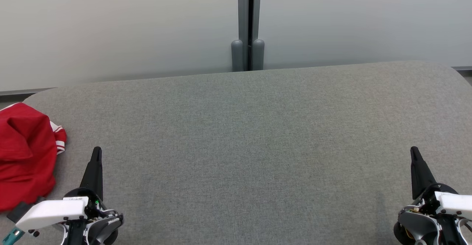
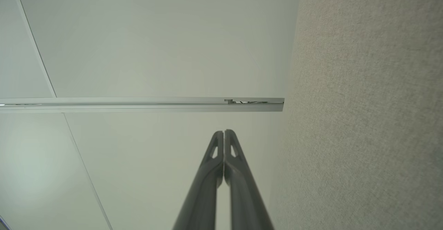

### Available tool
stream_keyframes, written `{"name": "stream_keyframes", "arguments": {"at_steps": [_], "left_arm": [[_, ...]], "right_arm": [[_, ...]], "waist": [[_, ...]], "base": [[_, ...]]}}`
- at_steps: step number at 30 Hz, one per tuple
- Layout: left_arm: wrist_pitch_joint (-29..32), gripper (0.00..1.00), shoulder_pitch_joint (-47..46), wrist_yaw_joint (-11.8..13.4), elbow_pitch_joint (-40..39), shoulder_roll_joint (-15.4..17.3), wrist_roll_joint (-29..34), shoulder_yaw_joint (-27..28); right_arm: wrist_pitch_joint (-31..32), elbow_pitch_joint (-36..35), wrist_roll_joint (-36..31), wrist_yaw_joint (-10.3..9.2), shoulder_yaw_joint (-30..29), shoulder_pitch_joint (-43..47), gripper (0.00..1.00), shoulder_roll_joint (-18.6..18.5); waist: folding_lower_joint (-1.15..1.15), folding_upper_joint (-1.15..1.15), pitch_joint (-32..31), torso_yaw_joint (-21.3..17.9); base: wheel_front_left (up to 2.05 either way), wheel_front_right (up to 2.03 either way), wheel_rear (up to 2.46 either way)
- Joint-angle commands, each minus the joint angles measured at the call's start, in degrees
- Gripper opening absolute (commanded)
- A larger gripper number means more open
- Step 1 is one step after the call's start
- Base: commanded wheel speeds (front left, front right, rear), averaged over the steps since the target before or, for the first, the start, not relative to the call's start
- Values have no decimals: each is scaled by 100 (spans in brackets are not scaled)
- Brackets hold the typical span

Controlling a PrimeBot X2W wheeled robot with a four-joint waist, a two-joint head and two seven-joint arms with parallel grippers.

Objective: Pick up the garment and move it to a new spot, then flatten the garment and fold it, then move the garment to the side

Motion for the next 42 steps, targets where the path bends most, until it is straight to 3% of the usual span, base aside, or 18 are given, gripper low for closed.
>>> {"name": "stream_keyframes", "arguments": {"at_steps": [1,6,7,22,42], "left_arm": [[11,0,-78,-18,5,12,7,12],[11,0,-78,-18,5,12,7,12],[-1,100,0,0,5,-1,0,-1],[-340,100,-77,2,-26,34,284,-299],[-832,100,-139,1,-382,45,2625,-472]], "right_arm": [[17,8,-27,2,4,-56,0,0],[17,8,-27,2,4,-56,0,0],[-1,3,-1,0,0,0,100,1],[-279,-80,-299,1,142,34,100,-93],[-828,-209,-2330,4,384,-84,100,-384]], "waist": [[0,0,0,0],[0,0,0,0],[0,0,0,0],[0,0,14,1],[0,0,6,6]], "base": [[0,0,0],[0,0,0],[0,0,0],[0,0,0],[0,0,0]]}}
